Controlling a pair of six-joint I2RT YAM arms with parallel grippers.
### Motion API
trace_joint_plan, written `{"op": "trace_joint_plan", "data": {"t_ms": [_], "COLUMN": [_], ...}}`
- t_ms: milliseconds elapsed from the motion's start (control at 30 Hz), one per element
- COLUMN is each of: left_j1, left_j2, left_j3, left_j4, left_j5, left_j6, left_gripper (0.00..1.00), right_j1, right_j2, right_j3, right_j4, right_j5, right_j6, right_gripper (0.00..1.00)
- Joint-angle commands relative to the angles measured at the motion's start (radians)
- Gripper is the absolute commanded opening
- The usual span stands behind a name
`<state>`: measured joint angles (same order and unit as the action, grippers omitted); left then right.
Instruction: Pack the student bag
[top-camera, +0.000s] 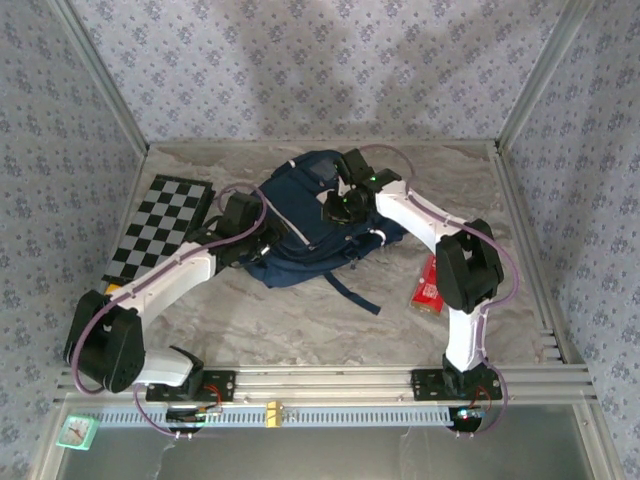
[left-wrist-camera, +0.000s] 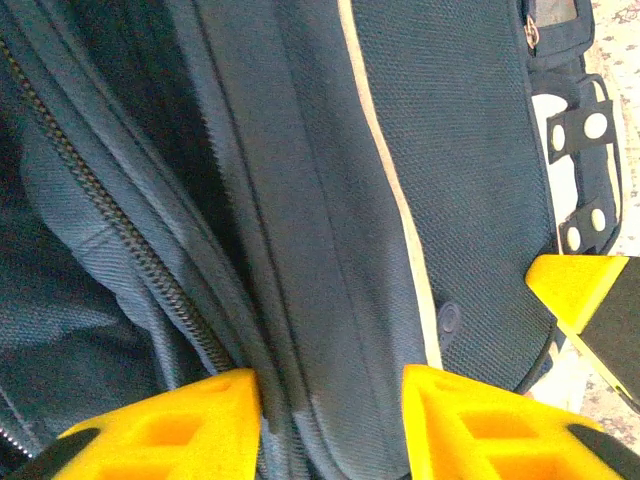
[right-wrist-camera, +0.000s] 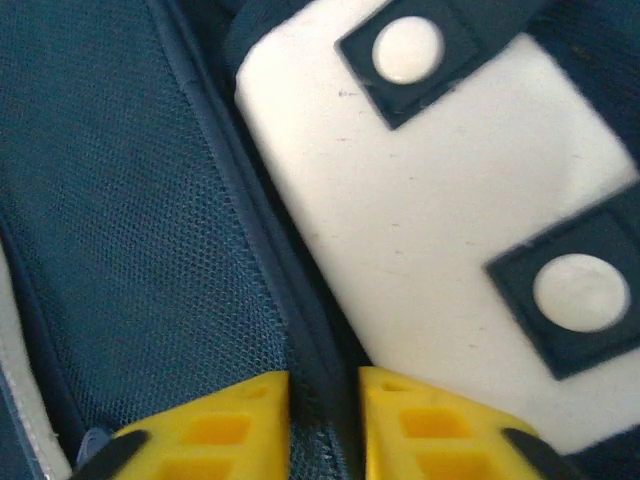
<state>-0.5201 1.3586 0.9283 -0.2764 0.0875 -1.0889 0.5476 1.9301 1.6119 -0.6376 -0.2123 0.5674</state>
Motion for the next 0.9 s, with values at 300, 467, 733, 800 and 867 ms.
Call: {"op": "trace_joint_plan", "data": {"t_ms": [300,467,733,800,867], "left_j1": [-0.157,-0.288,-0.387,-0.392,-0.393], "left_j2": [-0.082,-0.061,0.085,0.124,0.152], "left_j3": [0.074,0.111,0.217,0.245,0.257], "left_j4": [-0.215,-0.304,-0.329,-0.339,-0.348], "left_j5": [-0.289,-0.471,-0.611,-0.622,-0.639], "left_j6": [0.124,0.090,0.033,0.031,0.010], "left_gripper": [0.82,1.00,1.00,1.00,1.00], "right_j1": [0.007,0.035,0.061,0.062,0.063], "right_j2": [-0.138,-0.171,-0.184,-0.189,-0.194], "right_j3": [-0.110,-0.133,-0.161,-0.174,-0.186], "right_j4": [0.215,0.260,0.294,0.302,0.313], "right_j5": [-0.085,-0.041,-0.004,0.008,0.008], "right_j6": [0.258,0.325,0.386,0.394,0.399], "right_gripper": [0.00,0.00,0.00,0.00,0.00]}}
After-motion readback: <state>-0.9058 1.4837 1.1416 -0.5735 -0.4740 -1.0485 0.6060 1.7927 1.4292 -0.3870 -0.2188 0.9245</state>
